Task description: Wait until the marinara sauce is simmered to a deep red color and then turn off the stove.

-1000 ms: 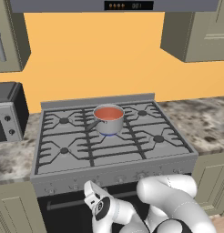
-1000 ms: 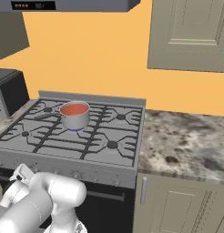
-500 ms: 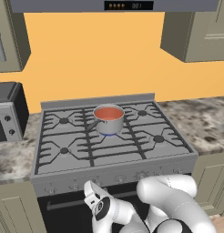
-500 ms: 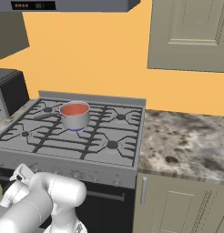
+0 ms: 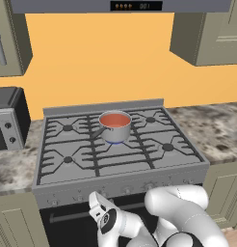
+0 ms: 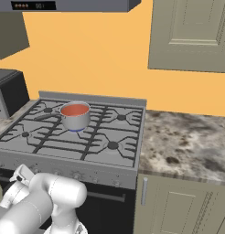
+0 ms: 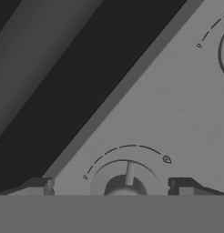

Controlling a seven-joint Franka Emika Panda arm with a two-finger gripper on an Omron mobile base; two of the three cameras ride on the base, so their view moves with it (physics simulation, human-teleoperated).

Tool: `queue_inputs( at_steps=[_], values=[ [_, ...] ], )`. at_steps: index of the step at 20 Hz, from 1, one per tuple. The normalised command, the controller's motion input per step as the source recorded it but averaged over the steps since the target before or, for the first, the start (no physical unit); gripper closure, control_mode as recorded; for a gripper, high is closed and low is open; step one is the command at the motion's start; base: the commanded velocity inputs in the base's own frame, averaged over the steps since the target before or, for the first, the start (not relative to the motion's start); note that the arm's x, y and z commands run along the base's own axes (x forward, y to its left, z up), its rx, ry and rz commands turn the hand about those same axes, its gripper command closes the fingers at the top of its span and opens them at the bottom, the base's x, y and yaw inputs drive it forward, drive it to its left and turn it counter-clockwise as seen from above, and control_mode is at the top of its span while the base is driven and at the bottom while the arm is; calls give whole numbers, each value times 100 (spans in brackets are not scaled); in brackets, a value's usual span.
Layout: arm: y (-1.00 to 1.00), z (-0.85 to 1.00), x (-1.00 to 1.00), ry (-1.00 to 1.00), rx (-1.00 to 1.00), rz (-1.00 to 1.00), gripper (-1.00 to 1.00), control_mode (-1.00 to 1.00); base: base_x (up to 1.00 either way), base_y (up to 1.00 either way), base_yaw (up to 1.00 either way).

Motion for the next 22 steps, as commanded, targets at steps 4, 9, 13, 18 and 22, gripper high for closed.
queue_inputs(
  at_steps=[4,9,13,18,22],
  values=[
    [0,0,0,0,0,0,-100,-100,0,0,0],
    [0,0,0,0,0,0,-100,-100,0,0,0],
    [0,0,0,0,0,0,-100,-100,0,0,0],
    [0,0,0,0,0,0,-100,-100,0,0,0],
    [0,0,0,0,0,0,-100,-100,0,0,0]
  ],
)
